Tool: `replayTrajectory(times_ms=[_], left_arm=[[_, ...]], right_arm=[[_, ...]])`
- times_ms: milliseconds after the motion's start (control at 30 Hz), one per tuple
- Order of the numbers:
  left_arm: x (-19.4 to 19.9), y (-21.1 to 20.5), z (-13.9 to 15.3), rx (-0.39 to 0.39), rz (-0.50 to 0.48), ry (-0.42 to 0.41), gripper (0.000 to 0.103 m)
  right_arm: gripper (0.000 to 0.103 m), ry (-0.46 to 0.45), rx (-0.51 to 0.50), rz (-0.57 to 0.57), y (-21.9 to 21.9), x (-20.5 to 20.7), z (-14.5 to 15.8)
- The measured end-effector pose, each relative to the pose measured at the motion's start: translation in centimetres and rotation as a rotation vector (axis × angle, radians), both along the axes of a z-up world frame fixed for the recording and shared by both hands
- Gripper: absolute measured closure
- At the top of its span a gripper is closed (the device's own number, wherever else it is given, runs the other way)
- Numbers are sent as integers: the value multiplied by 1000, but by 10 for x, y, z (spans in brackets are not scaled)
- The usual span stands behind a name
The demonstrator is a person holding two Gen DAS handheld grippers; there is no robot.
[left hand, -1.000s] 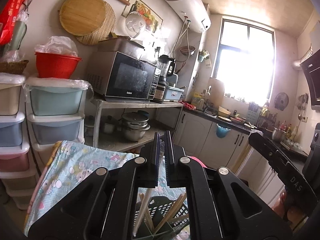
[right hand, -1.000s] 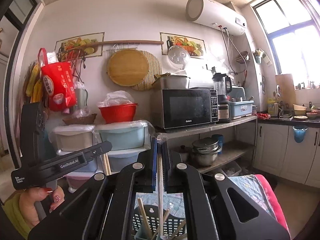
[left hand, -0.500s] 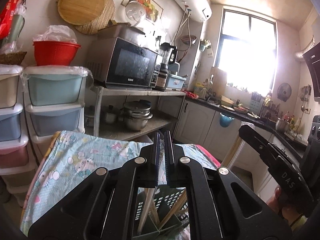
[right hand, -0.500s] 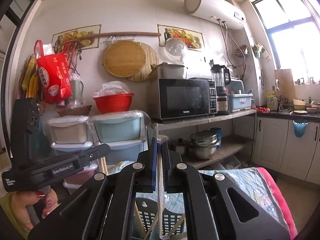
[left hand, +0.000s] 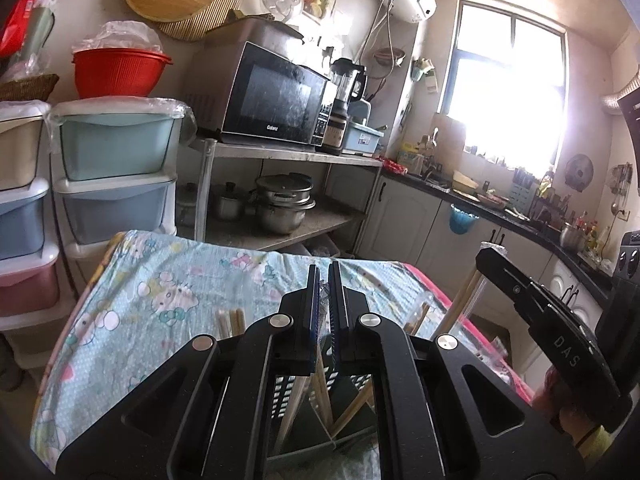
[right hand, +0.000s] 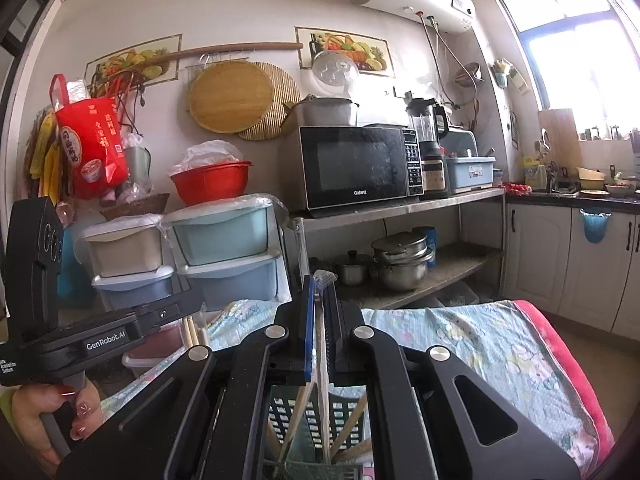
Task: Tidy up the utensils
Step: 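Lower the chopsticks into the caddy and open both grippers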
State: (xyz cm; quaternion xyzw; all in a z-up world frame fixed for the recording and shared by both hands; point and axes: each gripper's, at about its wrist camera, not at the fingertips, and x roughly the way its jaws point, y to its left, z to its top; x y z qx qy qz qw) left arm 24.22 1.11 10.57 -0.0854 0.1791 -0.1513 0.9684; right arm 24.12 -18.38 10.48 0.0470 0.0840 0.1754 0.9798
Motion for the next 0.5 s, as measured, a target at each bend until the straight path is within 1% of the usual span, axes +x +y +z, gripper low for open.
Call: replayTrajectory(times_ms=[133, 233, 333, 367, 433, 467, 500], left_arm=[[-2, 0, -6, 4, 3, 15, 100], [-3, 2, -9, 4, 8, 27, 100], [-5, 5, -12, -1, 11, 41, 100], [-5, 6, -13, -3, 12, 45, 100], [-8, 7, -15, -4, 14, 50, 98], [-9, 7, -15, -7, 16, 51, 95], [-10, 8, -16, -9, 18, 55, 89]], right_arm=[[97, 32, 8, -10, -5, -1, -5], [90, 53, 17, -22, -10, -4, -8], [87, 63, 22, -29, -14, -7, -11], [85, 69, 24, -31, -15, -8, -11], [81, 77, 28, -37, -19, -10, -13], [81, 82, 29, -41, -21, -12, -14], [80, 86, 29, -43, -22, -13, -15]])
